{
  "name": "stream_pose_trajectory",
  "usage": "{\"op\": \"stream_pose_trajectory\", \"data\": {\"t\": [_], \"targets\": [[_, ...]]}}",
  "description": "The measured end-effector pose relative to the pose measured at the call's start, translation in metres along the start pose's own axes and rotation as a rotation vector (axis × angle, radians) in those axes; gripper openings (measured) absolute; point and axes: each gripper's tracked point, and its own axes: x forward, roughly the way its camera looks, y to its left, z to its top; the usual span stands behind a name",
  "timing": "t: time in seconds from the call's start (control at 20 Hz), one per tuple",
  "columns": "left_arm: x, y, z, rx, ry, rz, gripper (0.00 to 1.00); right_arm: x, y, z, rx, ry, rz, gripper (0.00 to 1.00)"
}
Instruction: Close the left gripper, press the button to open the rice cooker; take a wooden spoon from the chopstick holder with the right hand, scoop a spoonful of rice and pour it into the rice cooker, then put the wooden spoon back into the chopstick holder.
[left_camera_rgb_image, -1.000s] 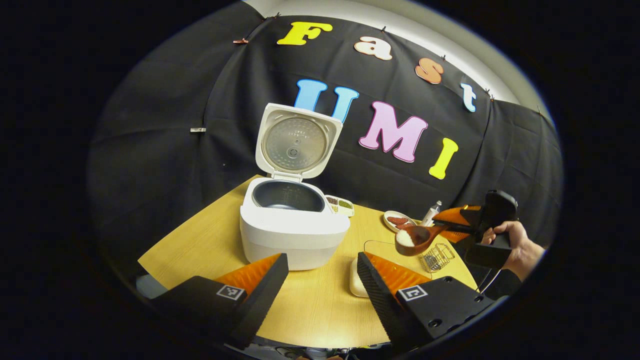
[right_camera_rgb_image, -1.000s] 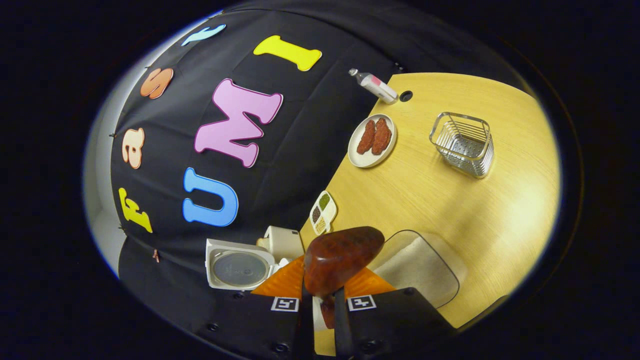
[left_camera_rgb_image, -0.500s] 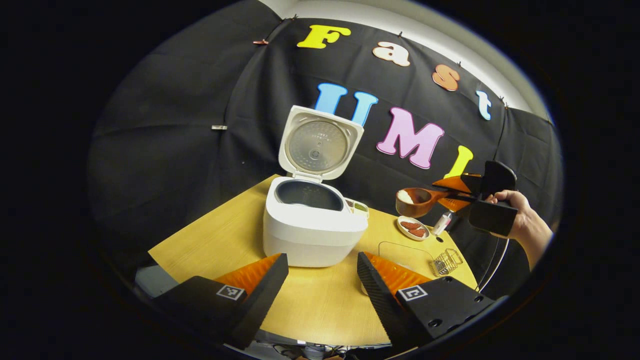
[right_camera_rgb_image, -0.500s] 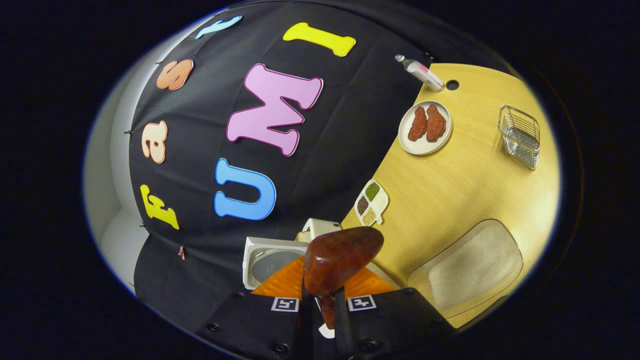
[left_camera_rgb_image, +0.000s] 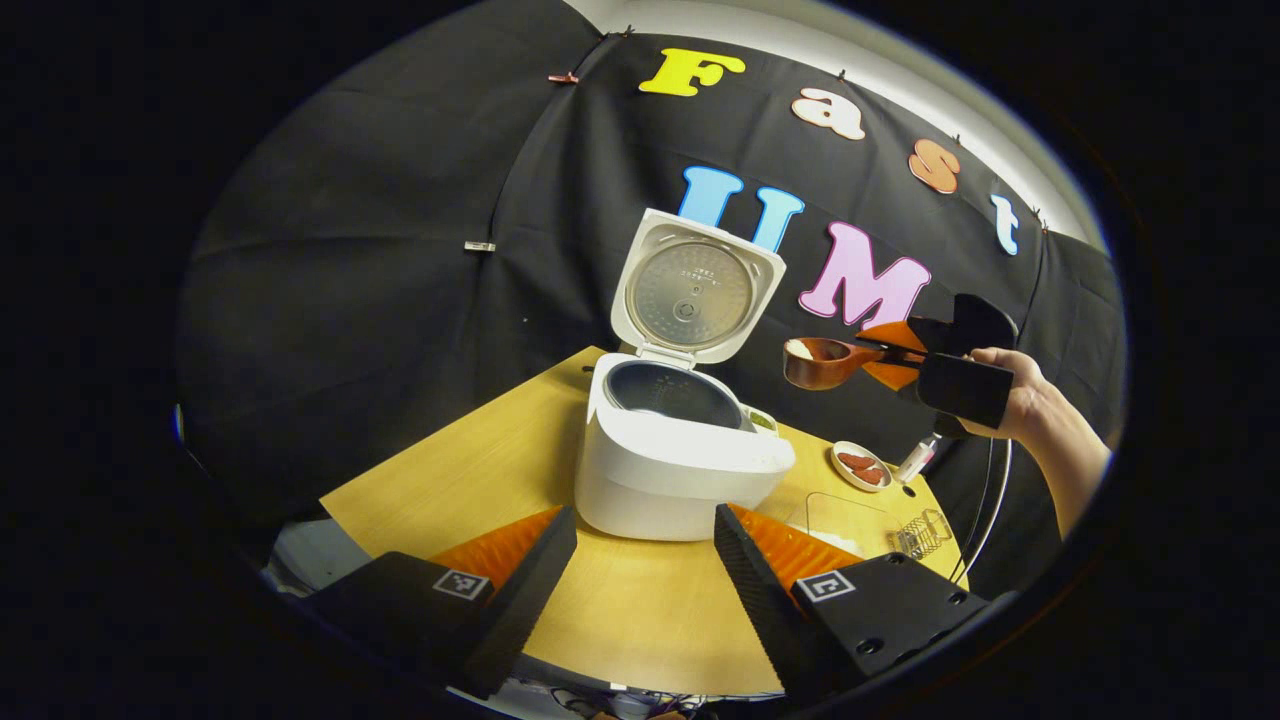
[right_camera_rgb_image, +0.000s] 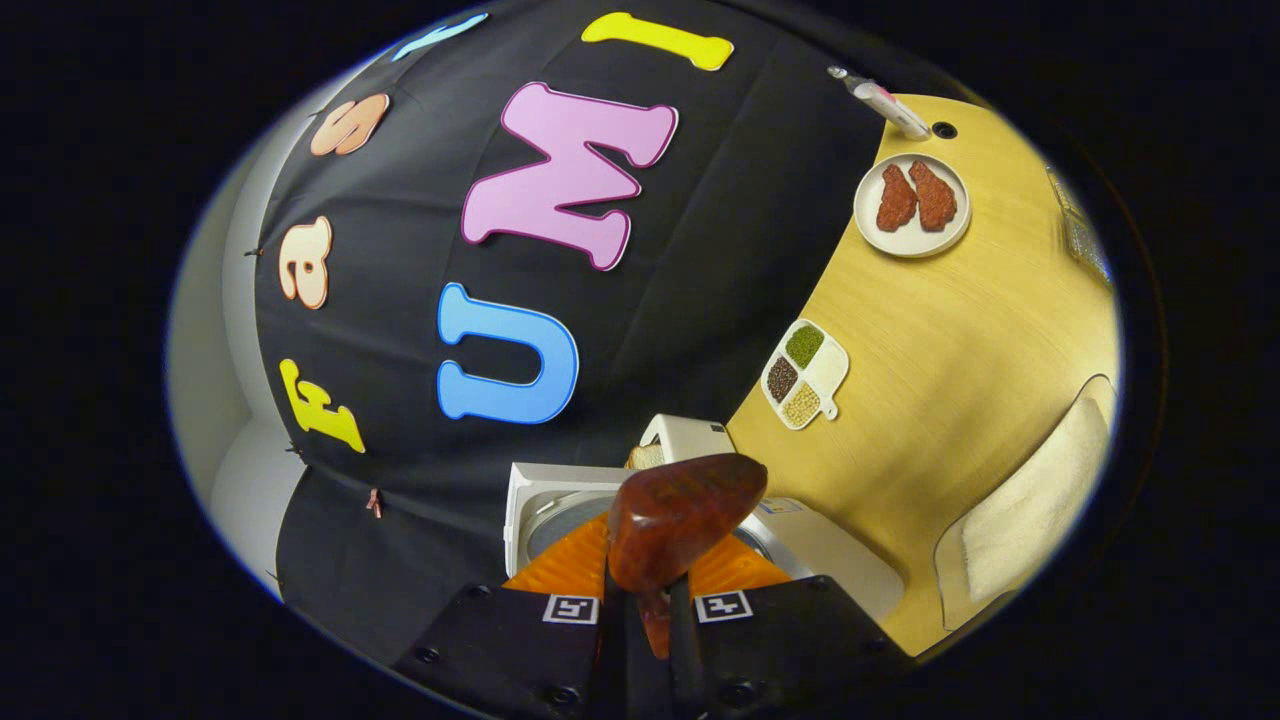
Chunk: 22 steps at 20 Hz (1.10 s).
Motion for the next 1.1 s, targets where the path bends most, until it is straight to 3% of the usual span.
{"op": "stream_pose_trajectory", "data": {"t": [0.3,0.8,1.1], "targets": [[0.017,0.028,0.018,0.009,-0.014,0.013,0.96,0.045,0.002,-0.038,-0.134,0.000,-0.030,0.20],[0.019,0.057,0.013,-0.012,0.002,0.037,0.96,0.089,0.010,-0.094,-0.688,-0.025,-0.034,0.20],[0.019,0.063,0.011,0.058,0.000,0.049,0.96,0.098,0.005,-0.124,-0.962,-0.001,-0.013,0.20]]}}
